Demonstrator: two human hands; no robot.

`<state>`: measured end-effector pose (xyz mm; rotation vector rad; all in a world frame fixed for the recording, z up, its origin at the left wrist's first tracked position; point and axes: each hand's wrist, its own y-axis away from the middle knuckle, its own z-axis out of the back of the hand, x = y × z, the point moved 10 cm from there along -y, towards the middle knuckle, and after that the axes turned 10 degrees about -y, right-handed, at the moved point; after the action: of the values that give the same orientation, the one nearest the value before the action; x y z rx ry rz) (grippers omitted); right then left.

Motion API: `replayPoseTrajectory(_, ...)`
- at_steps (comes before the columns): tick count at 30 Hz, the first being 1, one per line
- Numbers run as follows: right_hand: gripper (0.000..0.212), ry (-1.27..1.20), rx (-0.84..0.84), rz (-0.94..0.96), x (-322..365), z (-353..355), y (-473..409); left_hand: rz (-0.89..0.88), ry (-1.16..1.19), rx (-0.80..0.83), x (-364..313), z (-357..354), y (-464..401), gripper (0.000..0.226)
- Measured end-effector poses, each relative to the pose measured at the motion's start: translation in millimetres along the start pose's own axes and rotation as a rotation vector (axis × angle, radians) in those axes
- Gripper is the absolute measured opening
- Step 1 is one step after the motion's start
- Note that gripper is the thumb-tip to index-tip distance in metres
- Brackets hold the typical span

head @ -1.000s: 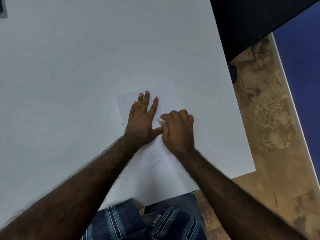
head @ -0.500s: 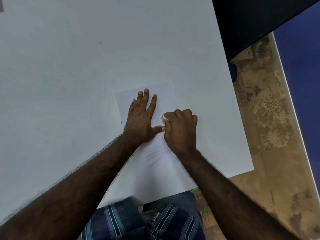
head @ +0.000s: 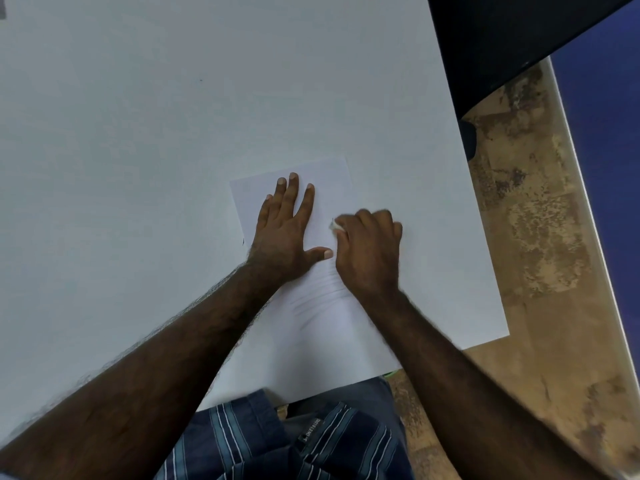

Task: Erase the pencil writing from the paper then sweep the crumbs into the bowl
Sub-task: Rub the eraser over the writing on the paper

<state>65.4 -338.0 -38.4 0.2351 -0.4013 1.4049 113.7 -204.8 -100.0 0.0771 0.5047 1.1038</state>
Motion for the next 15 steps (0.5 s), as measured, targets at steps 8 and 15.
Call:
replayPoseTrajectory(8,0.013,0.007,-0.068,-0.036,-5.5,-5.3,-59.8,0.010,-0.011,0.009,0.0,-0.8,0.2,0.120)
replayPoseTrajectory(15,0.009,-0.154,-0.012,-0.185,-18.4,7.7,-32.8,0.009,0.007,-0.006,-1.4,2.6,2.1,0.121)
